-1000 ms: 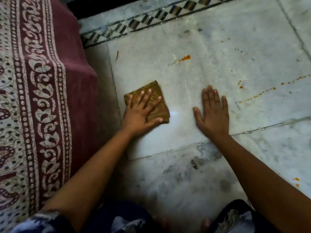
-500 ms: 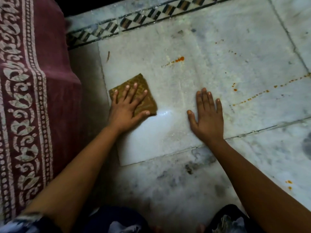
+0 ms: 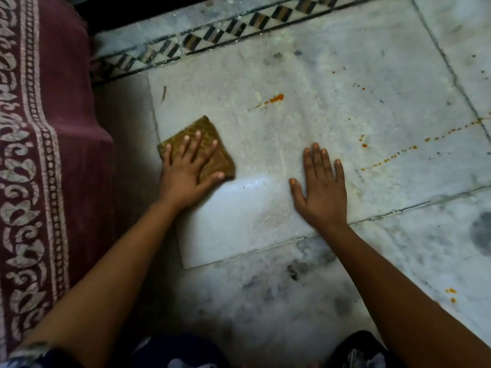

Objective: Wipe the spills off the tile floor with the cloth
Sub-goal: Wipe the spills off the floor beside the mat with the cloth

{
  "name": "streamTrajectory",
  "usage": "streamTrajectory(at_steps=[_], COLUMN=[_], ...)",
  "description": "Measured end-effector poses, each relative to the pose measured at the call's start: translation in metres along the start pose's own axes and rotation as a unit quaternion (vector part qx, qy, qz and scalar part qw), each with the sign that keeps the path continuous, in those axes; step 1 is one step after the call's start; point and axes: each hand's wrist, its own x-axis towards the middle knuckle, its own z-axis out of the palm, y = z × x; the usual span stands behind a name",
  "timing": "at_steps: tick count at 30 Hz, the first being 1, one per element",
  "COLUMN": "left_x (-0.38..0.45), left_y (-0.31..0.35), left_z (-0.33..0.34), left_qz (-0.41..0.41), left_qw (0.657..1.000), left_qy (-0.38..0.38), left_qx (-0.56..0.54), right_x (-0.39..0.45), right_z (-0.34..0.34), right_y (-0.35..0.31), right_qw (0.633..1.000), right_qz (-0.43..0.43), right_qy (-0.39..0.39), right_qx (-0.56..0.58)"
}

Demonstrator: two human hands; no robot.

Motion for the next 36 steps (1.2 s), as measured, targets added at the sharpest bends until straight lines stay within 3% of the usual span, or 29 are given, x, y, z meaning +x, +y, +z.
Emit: streamTrajectory(at_steps=[3, 5, 9, 13, 20, 24, 29, 33, 36], left_x=[0.046, 0.071, 0.058, 0.017, 0.121, 0.169, 0.138, 0.144, 0.182], left_y=[0.011, 0.032, 0.054, 0.031, 0.041, 0.087, 0.093, 0.067, 0.086], left_z=[-0.009, -0.011, -0.001, 0.006, -0.014, -0.016, -0.009, -0.013, -0.018], left_qz=[-0.059, -0.055, 0.036, 0.110, -0.041, -0.011, 0.075, 0.007, -0.061], left_qw=[0.998, 0.998, 0.999, 0.994, 0.998, 0.998, 0.997, 0.999, 0.996], left_qy=[-0.006, -0.012, -0.018, -0.012, 0.017, 0.002, 0.013, 0.013, 0.007], left_qx=[-0.026, -0.033, -0.004, 0.016, -0.053, -0.056, -0.016, -0.036, -0.064], right_x=[0.001, 0.002, 0.006, 0.034, 0.083, 0.087, 0.087, 0.085, 0.085], right_z=[-0.002, -0.004, -0.006, -0.016, -0.013, -0.003, -0.005, -0.005, -0.005], right_y=[0.000, 0.000, 0.001, 0.006, 0.015, 0.020, 0.020, 0.019, 0.018], right_qw=[1.000, 1.000, 1.000, 0.999, 0.999, 0.999, 0.998, 0.998, 0.998], right_qz=[0.001, 0.000, -0.005, 0.003, 0.017, 0.036, 0.041, 0.044, 0.042], right_qy=[-0.008, -0.011, 0.003, 0.033, 0.031, 0.030, 0.036, 0.037, 0.041], right_qx=[0.005, 0.003, 0.028, 0.043, 0.021, 0.004, 0.012, 0.016, 0.020])
